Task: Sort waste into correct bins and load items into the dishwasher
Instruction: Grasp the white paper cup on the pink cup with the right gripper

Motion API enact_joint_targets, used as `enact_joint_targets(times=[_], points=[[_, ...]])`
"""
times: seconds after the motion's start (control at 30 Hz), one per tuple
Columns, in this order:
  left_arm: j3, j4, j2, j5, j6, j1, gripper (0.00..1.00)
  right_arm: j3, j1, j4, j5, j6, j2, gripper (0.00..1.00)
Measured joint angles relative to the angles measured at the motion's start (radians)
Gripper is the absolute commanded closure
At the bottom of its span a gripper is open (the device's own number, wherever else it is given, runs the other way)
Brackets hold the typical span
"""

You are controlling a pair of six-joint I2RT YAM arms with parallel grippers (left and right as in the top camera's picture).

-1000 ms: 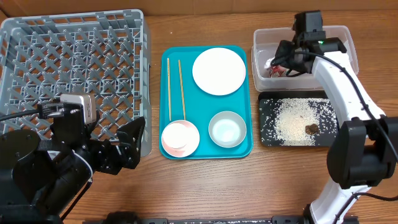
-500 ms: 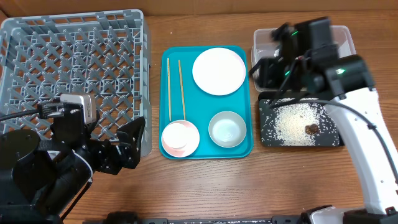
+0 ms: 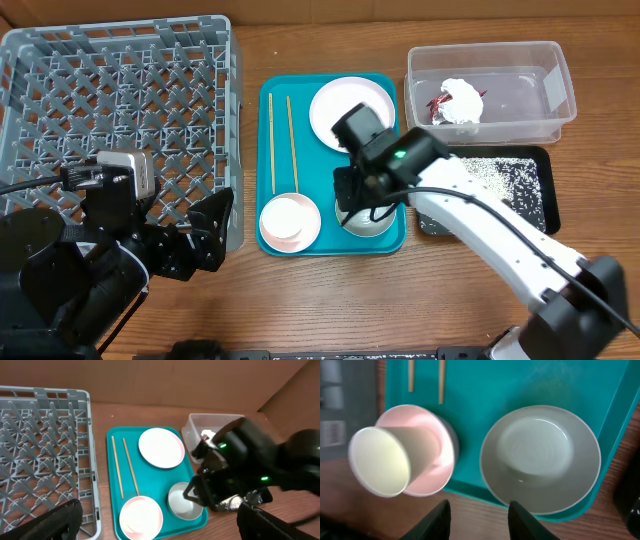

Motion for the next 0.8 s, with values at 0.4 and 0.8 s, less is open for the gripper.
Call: enact_joint_targets(times=[0.4, 0.8], points=[[0.0, 0.0, 0.0, 0.0, 0.0, 0.0, 0.0, -0.004, 0.0, 0.097, -0.069, -0.039, 0.036, 0.56], [0.0, 0.0, 0.0, 0.002, -0.004, 0.0, 0.0, -0.004, 0.12, 0.202, -0.15, -0.103, 0.138, 0.57]])
